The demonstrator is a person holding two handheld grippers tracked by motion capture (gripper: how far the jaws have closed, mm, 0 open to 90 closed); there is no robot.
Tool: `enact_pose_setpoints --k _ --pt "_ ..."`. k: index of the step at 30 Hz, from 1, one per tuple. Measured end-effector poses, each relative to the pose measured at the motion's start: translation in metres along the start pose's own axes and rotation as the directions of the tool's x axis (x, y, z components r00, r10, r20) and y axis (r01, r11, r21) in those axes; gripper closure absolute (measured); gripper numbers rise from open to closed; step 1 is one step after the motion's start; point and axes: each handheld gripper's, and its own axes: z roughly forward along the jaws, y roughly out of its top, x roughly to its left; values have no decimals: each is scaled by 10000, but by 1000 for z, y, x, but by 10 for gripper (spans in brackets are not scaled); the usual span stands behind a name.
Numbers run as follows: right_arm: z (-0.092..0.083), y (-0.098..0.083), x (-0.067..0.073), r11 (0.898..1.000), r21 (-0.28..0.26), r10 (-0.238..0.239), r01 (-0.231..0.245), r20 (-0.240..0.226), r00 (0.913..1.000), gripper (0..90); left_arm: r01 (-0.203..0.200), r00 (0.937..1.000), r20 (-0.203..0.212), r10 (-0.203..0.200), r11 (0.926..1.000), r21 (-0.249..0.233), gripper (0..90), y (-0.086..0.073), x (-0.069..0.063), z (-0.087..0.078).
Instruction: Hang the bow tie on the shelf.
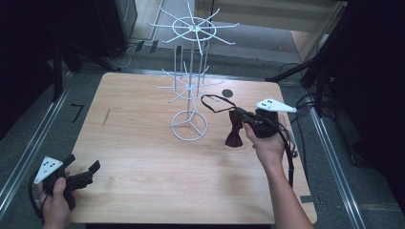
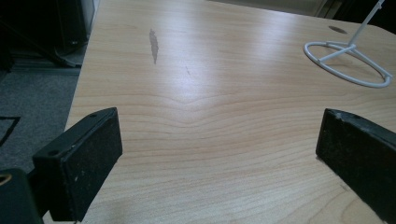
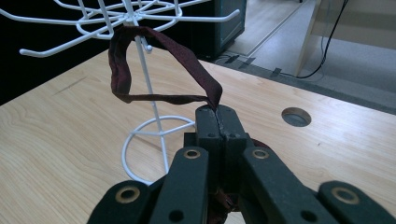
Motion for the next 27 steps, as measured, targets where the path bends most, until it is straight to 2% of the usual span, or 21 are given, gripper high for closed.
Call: enact_pose_setpoints --k 13,27 --pt "22 -1 9 9998 62 192 -191 -148 9997 900 0 10000 29 0 10000 -6 10 0 0 0" --pt "49 -5 11 9983 149 563 -561 -176 9983 900 -2 10000 56 2 10000 -3 10 0 0 0"
